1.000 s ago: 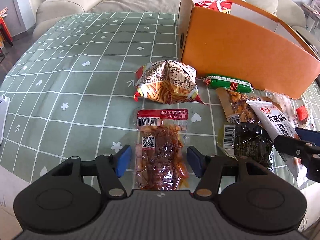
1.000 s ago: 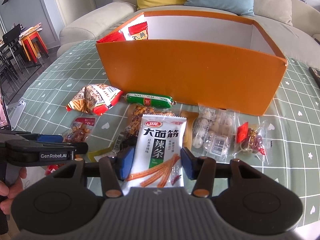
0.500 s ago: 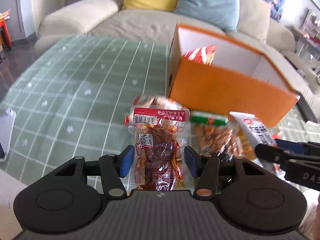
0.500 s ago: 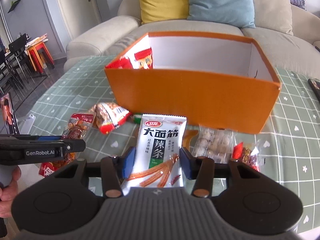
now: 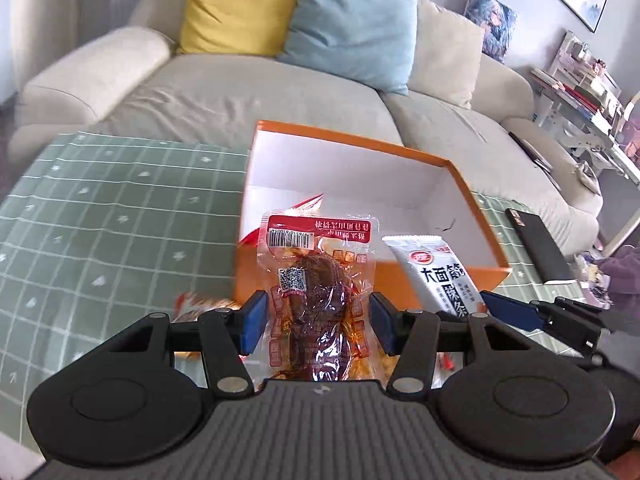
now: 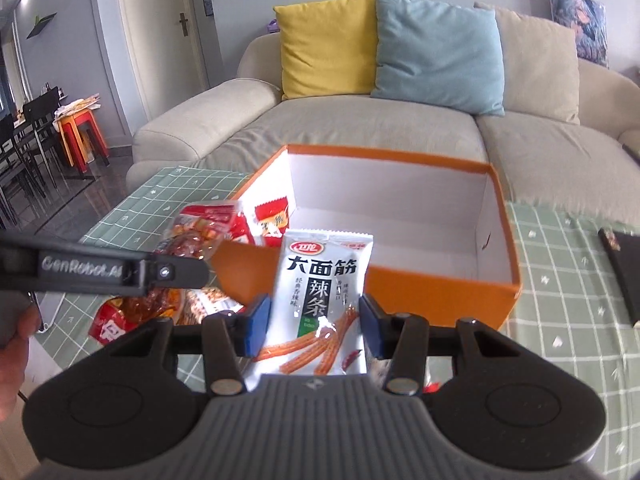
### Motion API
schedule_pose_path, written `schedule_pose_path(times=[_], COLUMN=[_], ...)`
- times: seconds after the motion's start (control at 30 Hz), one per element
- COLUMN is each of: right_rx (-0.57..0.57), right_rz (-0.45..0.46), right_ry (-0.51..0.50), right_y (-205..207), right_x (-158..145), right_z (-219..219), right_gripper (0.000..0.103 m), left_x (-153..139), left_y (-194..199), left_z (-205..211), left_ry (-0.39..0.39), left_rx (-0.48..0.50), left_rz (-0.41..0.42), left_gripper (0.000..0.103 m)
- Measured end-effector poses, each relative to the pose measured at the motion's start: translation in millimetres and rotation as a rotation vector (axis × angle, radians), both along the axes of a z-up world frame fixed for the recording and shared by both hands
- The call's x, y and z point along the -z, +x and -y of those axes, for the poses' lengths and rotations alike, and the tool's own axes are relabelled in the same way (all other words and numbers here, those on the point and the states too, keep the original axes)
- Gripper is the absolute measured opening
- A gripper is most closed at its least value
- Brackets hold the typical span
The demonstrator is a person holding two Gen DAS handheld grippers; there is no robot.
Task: Organize snacks
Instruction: 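Carry both packs over the orange box and open both grippers to drop them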
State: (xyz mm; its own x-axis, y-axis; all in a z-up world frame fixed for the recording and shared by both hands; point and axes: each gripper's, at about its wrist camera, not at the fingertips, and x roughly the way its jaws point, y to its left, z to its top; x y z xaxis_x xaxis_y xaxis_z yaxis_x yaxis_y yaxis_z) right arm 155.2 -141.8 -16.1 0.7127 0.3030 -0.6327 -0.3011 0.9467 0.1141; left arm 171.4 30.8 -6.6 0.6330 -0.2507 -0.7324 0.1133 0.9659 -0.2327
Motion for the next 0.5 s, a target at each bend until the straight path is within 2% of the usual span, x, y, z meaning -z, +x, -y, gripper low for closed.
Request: schedule_pose_path(times=[0.17,0.37,0.5], right_rx=[-0.023,-0.037,-0.031], right_rz=[-0.010,-0.039,-0.074], right_ry=[-0.032,-0.038,-0.034], right_y=[21,49,71], right_x=[-8,-11,-9], right_z=[3,2,3], right_gripper=[0.046,0.046,0.047], left_x=[-1,1,8], left_y=[43,80,101], left_z=[1,-2,-7], left_ry=[0.009,0.036,0.011], left_rx=[-0.023,-0.005,-0.003], left_rz=[-0.072,-0.151,-0.203], left_gripper=[0.062,0.062,0.062])
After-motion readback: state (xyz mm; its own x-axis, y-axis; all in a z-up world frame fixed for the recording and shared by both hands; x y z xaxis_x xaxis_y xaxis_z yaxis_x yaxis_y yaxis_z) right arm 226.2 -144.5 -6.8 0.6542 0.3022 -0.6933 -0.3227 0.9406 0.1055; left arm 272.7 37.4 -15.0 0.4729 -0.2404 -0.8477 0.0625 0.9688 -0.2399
